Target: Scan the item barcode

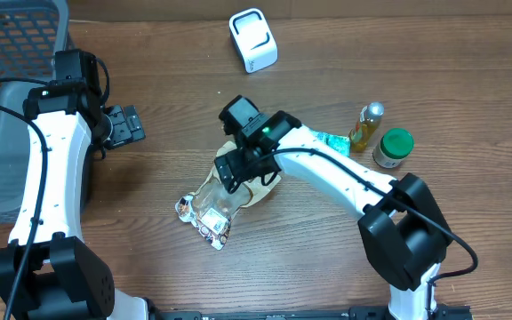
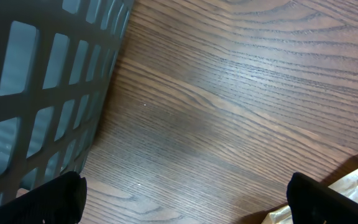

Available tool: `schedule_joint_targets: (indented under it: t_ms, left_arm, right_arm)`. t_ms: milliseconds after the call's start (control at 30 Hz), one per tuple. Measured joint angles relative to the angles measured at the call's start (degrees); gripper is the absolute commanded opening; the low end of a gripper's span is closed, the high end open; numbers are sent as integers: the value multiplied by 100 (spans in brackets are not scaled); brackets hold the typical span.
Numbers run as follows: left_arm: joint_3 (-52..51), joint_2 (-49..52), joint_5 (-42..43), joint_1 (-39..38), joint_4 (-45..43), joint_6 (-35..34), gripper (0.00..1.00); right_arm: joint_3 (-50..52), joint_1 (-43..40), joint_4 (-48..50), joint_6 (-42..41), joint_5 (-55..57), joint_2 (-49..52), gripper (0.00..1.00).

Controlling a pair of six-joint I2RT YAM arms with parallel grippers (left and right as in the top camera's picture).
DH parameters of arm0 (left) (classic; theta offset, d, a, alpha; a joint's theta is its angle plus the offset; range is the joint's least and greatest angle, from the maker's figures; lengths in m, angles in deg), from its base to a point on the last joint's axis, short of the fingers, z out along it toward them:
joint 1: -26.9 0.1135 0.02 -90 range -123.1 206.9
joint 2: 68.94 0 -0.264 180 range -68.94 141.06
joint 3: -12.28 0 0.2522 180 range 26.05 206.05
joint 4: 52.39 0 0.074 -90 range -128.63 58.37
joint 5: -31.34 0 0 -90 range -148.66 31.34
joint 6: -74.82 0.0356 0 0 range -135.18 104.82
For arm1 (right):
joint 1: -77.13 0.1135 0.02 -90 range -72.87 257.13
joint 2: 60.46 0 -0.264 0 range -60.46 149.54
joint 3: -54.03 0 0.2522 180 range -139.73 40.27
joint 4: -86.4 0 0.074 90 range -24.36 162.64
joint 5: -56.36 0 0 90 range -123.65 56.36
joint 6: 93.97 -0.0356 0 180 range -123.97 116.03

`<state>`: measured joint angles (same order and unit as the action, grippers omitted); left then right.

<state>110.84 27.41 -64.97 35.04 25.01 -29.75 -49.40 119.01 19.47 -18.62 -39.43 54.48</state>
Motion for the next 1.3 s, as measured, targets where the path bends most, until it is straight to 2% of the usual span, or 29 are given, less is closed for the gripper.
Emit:
schedule_joint_targets:
  t_ms: [400, 1033, 1167, 1200, 1267, 1300]
  left_arm:
    - [0, 0, 0, 0, 2, 0, 99]
    - [0, 0, 4, 0, -9, -4, 100]
    - [11, 0, 358, 0, 295, -46, 100]
    - [11, 0, 457, 0, 330, -50, 86]
    - [11, 0, 772, 0, 330, -55, 47]
    - [4, 0, 935, 0, 348, -63, 33]
  right_arm:
    - [0, -400, 2, -9, -85, 0, 100]
    - [0, -446, 170, 199, -90, 0, 100]
    - [0, -446, 308, 229, -87, 0, 100]
    - [0, -446, 341, 234, -92, 0, 100]
    - [0, -448, 400, 240, -87, 0, 100]
    - [0, -448, 420, 245, -90, 0, 100]
